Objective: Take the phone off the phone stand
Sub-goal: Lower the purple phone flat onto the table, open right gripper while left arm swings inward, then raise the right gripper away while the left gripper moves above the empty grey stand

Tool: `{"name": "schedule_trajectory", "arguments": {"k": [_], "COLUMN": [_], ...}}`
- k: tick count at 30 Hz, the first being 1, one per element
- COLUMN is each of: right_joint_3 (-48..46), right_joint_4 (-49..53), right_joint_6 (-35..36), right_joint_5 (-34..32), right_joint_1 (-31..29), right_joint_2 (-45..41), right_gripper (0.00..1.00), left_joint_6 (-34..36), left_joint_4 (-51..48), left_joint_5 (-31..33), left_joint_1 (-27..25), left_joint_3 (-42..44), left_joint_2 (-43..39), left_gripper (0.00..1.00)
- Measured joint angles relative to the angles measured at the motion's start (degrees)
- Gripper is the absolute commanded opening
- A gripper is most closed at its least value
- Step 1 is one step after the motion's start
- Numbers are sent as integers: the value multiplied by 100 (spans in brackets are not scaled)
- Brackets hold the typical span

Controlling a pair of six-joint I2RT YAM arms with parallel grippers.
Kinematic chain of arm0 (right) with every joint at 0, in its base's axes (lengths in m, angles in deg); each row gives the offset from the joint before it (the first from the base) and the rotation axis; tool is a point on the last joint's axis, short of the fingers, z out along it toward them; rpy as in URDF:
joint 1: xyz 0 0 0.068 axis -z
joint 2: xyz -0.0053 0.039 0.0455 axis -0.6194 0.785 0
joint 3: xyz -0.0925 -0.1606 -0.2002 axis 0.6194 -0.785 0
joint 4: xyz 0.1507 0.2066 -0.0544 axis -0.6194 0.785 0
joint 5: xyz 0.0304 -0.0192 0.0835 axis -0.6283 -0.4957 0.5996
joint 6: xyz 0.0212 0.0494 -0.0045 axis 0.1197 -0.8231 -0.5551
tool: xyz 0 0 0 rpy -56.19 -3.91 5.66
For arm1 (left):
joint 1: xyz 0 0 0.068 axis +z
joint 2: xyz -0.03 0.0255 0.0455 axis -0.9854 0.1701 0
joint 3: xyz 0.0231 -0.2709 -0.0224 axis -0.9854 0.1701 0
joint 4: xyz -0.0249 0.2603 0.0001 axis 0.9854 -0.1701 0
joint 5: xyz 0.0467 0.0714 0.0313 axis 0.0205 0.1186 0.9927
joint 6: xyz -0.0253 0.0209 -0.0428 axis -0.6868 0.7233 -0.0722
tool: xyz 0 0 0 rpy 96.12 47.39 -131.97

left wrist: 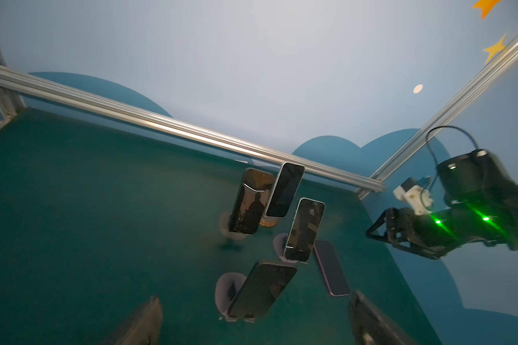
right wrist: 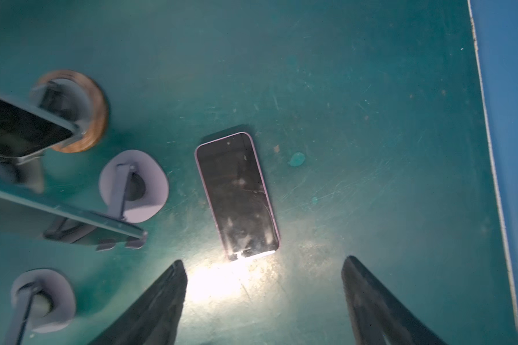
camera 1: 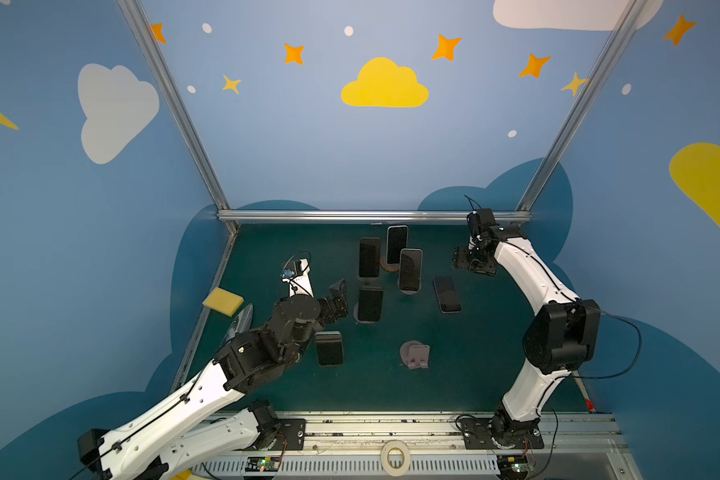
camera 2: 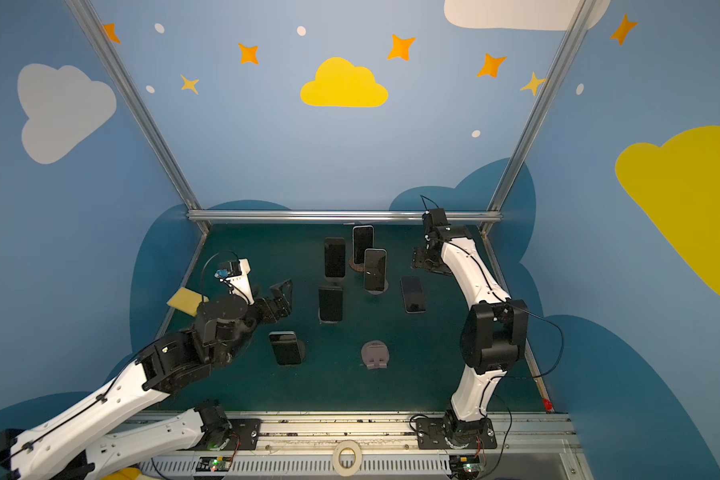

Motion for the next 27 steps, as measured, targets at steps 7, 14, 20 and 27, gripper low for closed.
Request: {"name": "schedule_trajectory", "arguments": {"k": [7,14,20,27], "right_joint_3": [-981,-2929,-3731,-3729], "right_joint_4": [-557,-1746,-2494,-2806], "right_joint_6": [-323,-551,-444,-400], "right_joint_5": [85,37,-251,-621], "right_joint_1": [-155,-254,-221,111], "right_joint_2": [-1115,-2594,-3316,-3578], "right_gripper": [82,82,84,85], "left_joint_6": [-387,-614,-1773,-2608], "left_joint_4": [-737,-686,-876,-785], "left_joint_5": [966,1967,2173,1491], "left_joint_1": [-933,-2662,-3220,-3235], "left_joint_3": [-76,-599,-1357,-1539], "left_joint_2": [490,1261,2503,3853], "left_gripper": [92,94,99,100]}}
